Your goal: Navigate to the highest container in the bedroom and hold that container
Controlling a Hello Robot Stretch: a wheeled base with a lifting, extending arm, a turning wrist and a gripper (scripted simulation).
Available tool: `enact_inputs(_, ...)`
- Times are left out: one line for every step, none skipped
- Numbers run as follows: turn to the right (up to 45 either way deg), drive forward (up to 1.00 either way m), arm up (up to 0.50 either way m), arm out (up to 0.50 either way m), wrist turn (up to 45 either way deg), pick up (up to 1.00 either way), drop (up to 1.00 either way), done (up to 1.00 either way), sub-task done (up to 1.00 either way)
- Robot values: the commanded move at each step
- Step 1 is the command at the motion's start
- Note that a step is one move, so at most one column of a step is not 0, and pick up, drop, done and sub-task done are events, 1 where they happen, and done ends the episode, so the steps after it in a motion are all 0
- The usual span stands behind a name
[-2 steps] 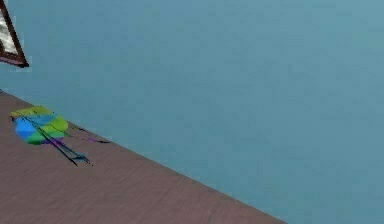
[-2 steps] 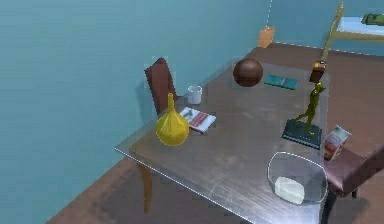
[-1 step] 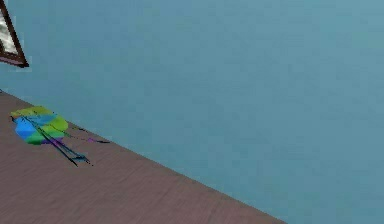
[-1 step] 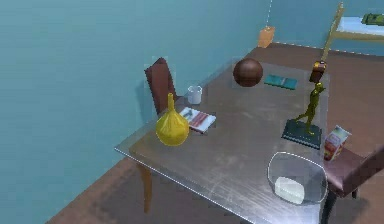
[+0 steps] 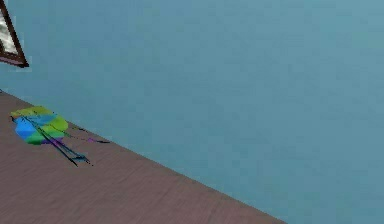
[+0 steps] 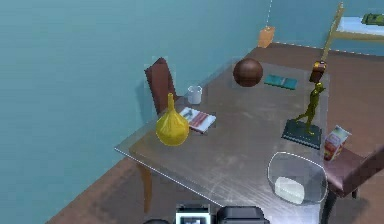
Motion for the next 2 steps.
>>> enact_inputs(0.0,0.0,0.0,0.48,0.0,0.0,0.0,0.0,0.0)
enact_inputs(0.0,0.0,0.0,0.0,45.0,0.0,0.0,0.0,0.0)
